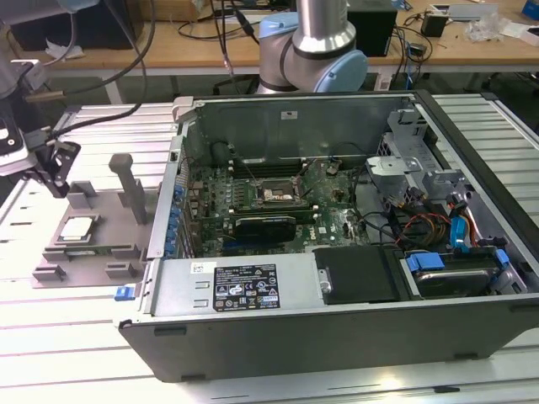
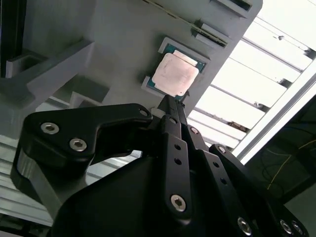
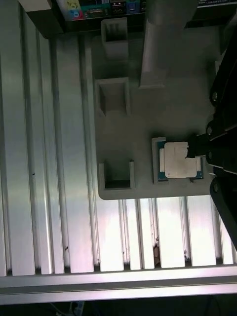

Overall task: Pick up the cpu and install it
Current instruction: 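Pick up the cpu and move it towards the insertion slot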

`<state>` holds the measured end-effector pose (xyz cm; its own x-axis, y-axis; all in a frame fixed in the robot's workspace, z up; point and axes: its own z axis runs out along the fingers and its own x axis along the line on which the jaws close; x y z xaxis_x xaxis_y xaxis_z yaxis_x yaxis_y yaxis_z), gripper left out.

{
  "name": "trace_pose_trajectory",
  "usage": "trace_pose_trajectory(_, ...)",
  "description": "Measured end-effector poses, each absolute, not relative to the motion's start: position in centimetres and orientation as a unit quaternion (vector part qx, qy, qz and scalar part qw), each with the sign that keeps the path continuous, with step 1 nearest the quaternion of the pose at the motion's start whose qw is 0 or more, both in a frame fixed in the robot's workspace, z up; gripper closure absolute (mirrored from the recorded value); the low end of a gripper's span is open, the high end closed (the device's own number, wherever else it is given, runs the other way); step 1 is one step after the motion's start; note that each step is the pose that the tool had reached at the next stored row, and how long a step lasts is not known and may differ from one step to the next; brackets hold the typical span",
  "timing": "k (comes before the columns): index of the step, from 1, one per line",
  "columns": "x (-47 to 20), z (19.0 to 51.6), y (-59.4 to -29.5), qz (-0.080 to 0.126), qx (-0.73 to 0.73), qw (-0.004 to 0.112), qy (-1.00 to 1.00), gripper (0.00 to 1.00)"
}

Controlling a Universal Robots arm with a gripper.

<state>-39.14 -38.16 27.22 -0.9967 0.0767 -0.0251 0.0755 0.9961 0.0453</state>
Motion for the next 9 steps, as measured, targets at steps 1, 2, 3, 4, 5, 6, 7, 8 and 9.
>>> trace_pose_trajectory(1,-39.2,27.0,-38.2,0.022,0.038,0.013,0.999,0.89)
trace_pose_trajectory(2,-39.3,26.8,-38.2,0.022,0.038,0.013,0.999,0.89)
trace_pose_trajectory(3,-39.4,26.6,-38.2,0.022,0.038,0.013,0.999,0.89)
trace_pose_trajectory(4,-39.5,26.4,-38.2,0.022,0.038,0.013,0.999,0.89)
trace_pose_trajectory(5,-39.5,26.2,-38.2,0.022,0.038,0.013,0.999,0.89)
trace_pose_trajectory(6,-39.5,26.0,-38.2,0.022,0.038,0.013,0.999,0.89)
trace_pose_trajectory(7,-39.6,25.8,-38.2,0.022,0.038,0.013,0.999,0.89)
trace_pose_trajectory(8,-39.6,25.6,-38.2,0.022,0.038,0.013,0.999,0.89)
trace_pose_trajectory(9,-39.6,25.3,-38.2,0.022,0.038,0.013,0.999,0.89)
